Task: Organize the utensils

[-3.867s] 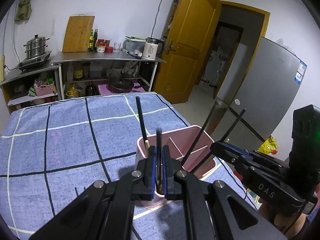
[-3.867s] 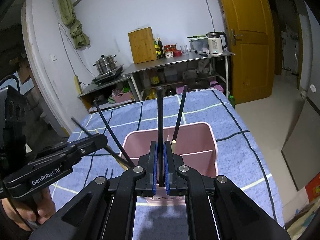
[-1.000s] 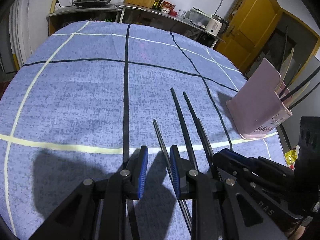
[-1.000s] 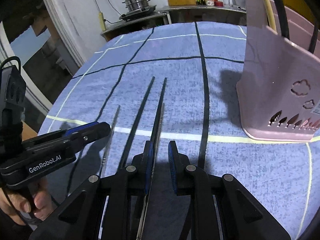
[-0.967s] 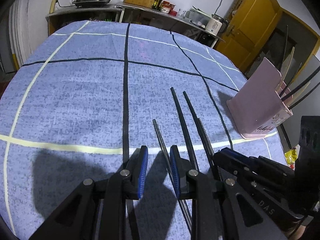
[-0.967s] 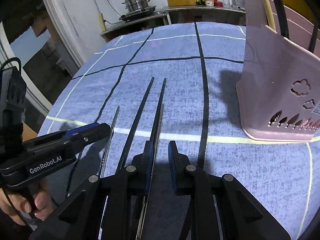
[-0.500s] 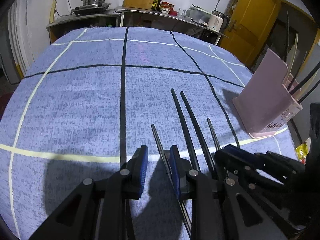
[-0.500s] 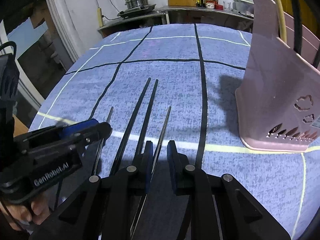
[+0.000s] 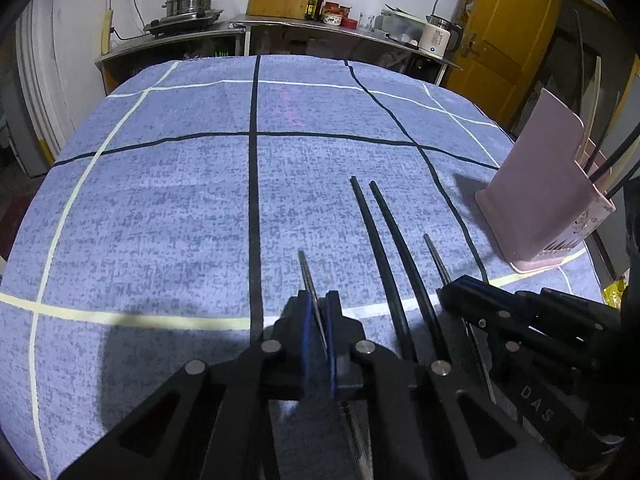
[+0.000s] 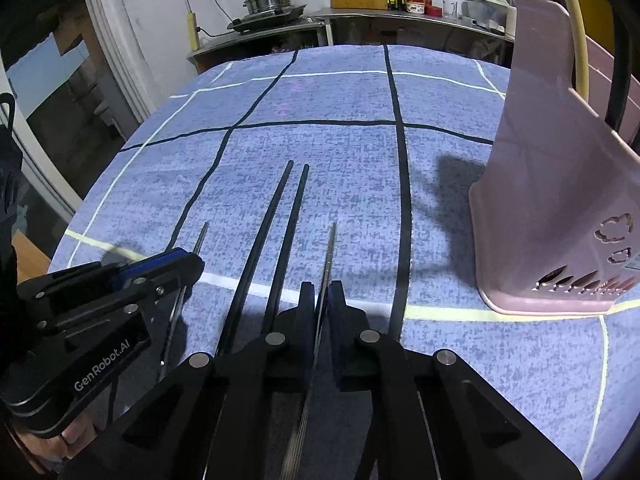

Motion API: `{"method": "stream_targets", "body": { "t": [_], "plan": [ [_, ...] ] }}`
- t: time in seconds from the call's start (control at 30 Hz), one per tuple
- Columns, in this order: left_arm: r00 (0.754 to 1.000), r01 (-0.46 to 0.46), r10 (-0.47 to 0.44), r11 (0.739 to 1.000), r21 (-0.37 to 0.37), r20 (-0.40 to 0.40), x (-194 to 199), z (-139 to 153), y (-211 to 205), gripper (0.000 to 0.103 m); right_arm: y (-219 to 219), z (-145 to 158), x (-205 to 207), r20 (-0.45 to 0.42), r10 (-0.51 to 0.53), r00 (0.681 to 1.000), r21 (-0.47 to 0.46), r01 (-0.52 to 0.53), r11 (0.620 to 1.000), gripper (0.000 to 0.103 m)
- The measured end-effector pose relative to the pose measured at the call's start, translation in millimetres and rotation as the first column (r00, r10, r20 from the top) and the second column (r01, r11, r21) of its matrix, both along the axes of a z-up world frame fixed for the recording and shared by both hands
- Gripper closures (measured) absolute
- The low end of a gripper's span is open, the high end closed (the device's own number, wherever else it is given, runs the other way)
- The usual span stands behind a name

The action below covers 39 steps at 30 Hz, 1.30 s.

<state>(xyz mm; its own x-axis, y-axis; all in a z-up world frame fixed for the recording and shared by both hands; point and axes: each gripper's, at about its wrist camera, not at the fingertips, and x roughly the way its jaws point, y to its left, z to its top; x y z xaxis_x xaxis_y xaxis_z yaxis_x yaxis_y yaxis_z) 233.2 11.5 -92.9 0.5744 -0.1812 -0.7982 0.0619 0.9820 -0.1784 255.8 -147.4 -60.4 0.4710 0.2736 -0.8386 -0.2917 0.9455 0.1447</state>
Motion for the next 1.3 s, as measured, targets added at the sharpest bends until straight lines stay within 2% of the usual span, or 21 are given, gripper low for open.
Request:
{"method": "stream_targets", "body": {
  "t": [0.13,0.3,0.6,0.97,1.3],
  "plan": [
    [1.000,-0.003,0.003,1.000,-0.031,-0.005,-3.4,1.0,4.3,0.098,-5.2,2.2,-1.9,-0.012,-0.006,1.000,0.026,0.006,1.000,0.098],
    [1.000,0.003,-0.002,0.999,-0.042,0.010,-12.4,11.7,7.2,0.098,-9.2,17.8,-10.8,0.015,0.002,1.000,0.046,-0.002,0.999,0.098],
    [0.994,0.041,-0.035,0.997,-0.058,0.102,-33.4,58.2,11.3,0.098,-17.6,67.7,-33.2,0.108,0.008,0.994,0.097,-0.019,0.995,0.098],
    [0.972,0.097,-0.078,0.992,-0.078,0.220,-64.4,117.1,9.9,0.098,-32.8,121.0,-63.0,0.211,-0.011,0.977,0.140,-0.020,0.990,0.098],
    [0.960,0.149,-0.120,0.984,-0.099,0.253,-74.1,139.4,-0.7,0.098,-53.8,143.3,-79.8,0.244,-0.046,0.969,0.170,0.004,0.985,0.098]
  ]
}}
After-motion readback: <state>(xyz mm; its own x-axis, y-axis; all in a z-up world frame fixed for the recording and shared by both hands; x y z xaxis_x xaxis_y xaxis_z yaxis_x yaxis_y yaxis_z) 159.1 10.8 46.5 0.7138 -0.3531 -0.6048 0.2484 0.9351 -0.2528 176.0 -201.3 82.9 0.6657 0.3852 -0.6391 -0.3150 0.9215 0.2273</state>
